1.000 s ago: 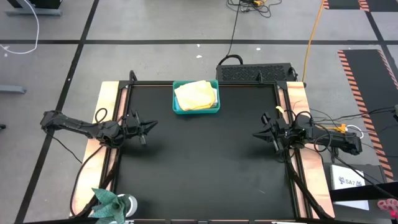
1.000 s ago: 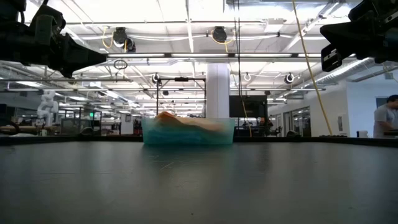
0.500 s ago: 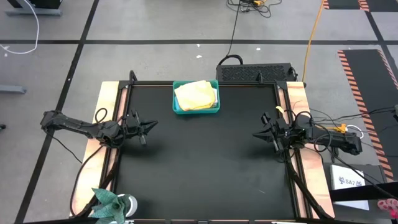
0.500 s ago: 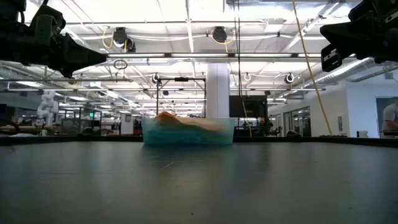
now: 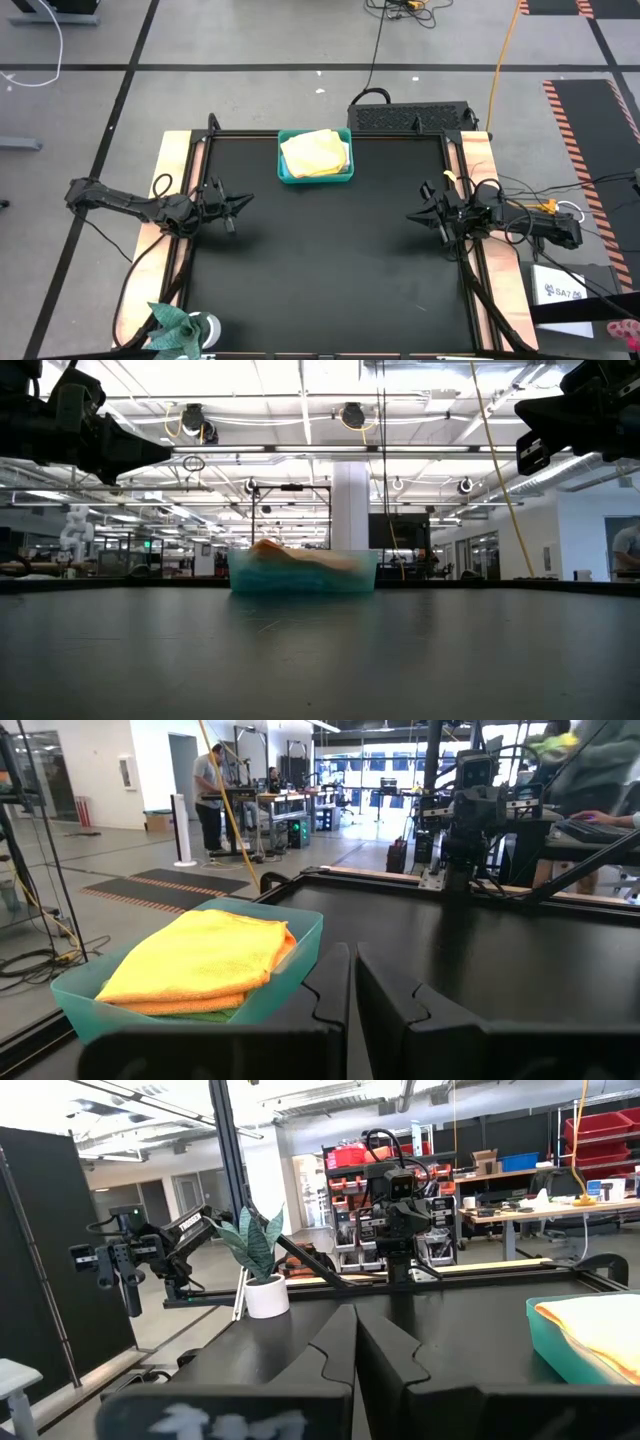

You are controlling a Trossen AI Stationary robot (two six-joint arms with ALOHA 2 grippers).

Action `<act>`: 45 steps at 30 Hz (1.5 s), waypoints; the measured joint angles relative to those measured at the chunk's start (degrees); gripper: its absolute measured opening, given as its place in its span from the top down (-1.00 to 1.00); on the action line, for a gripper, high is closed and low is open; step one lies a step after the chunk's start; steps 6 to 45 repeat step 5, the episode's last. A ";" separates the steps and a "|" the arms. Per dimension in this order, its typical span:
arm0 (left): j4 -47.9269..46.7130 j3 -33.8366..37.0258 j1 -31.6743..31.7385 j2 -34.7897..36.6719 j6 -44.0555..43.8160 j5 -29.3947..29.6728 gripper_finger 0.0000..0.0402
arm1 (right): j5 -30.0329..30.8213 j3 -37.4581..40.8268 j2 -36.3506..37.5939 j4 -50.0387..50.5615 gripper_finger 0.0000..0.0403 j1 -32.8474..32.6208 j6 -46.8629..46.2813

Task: Fold microfiber towels
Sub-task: Return to Home Position

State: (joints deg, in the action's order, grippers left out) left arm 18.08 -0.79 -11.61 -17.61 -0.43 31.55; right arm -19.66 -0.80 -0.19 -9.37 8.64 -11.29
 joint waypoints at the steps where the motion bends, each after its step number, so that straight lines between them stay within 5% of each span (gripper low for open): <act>1: -0.01 0.00 0.00 0.00 0.00 0.00 0.88 | 0.02 0.00 0.00 0.00 1.00 -0.02 0.00; 45: -0.01 0.00 0.01 0.00 0.00 0.00 0.88 | 0.01 0.00 0.00 0.00 1.00 0.00 0.00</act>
